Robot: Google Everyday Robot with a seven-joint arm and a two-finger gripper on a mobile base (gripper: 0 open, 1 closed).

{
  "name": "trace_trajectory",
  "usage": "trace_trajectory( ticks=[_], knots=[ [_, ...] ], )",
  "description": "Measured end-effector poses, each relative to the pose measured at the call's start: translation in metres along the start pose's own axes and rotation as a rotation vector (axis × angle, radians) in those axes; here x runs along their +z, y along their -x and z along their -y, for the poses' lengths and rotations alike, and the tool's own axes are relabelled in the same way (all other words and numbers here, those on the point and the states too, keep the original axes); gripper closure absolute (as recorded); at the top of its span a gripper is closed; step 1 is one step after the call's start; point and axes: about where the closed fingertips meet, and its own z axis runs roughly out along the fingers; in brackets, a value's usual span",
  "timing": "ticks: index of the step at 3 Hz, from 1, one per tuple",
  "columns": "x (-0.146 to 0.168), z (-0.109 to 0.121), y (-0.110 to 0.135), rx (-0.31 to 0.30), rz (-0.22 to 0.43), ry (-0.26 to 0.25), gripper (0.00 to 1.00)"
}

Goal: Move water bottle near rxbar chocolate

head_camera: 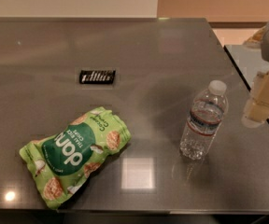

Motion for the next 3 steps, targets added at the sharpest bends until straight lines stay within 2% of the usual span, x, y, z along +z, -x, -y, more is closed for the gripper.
trace_trajectory(
  ticks=[2, 3],
  knots=[
    [0.003, -0.005, 0.005, -0.012, 0.026, 0.008, 0.0],
    [0.008, -0.019, 0.015, -0.035, 0.085, 0.04, 0.0]
  ],
)
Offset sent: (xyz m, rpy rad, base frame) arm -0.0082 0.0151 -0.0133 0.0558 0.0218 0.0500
